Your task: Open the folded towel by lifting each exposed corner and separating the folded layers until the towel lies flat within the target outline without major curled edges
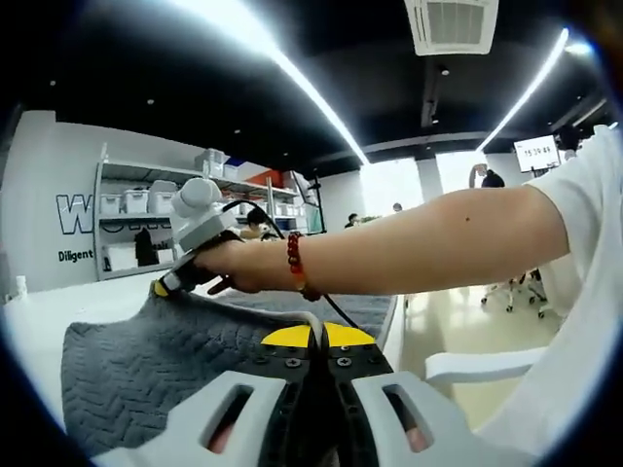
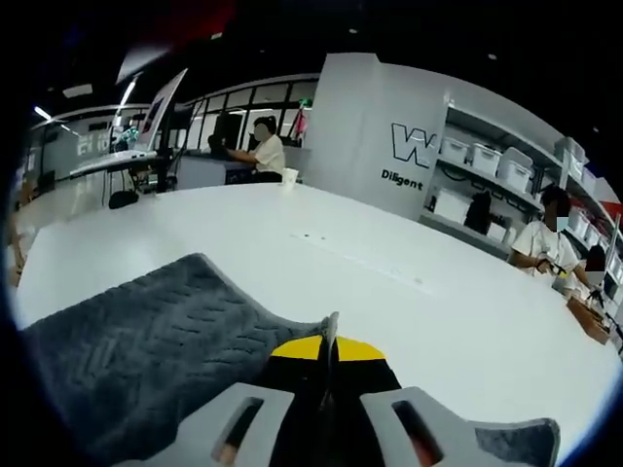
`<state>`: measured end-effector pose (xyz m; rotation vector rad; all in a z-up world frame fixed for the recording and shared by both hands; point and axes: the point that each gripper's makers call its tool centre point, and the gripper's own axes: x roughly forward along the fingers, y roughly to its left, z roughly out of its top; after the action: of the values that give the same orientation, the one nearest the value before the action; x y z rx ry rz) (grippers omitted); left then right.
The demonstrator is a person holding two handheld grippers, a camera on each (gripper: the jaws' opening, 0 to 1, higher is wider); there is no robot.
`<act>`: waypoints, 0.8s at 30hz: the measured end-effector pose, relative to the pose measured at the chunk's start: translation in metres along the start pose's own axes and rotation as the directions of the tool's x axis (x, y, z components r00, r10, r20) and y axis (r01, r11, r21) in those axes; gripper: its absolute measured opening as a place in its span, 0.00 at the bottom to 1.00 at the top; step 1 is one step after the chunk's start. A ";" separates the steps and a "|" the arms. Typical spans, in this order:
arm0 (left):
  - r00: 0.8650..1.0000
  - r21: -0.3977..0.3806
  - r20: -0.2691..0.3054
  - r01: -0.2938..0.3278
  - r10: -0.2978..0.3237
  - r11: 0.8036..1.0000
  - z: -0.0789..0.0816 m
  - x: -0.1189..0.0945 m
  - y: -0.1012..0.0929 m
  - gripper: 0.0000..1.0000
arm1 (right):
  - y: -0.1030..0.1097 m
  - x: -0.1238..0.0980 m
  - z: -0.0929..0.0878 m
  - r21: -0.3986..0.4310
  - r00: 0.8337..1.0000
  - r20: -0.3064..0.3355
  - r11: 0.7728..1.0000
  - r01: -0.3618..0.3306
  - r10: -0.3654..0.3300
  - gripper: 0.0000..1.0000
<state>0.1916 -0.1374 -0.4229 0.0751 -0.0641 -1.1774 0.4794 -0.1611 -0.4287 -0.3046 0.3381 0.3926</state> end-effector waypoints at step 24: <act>0.999 -0.023 0.029 0.018 -0.017 1.000 0.009 -0.005 0.000 0.00 | -0.005 -0.004 0.011 0.045 1.000 -0.002 0.999 0.014 -0.014 0.00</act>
<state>0.1884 -0.1328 -0.4142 0.0379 -0.0756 -1.1968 0.4808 -0.1627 -0.4167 -0.2632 0.3454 0.3707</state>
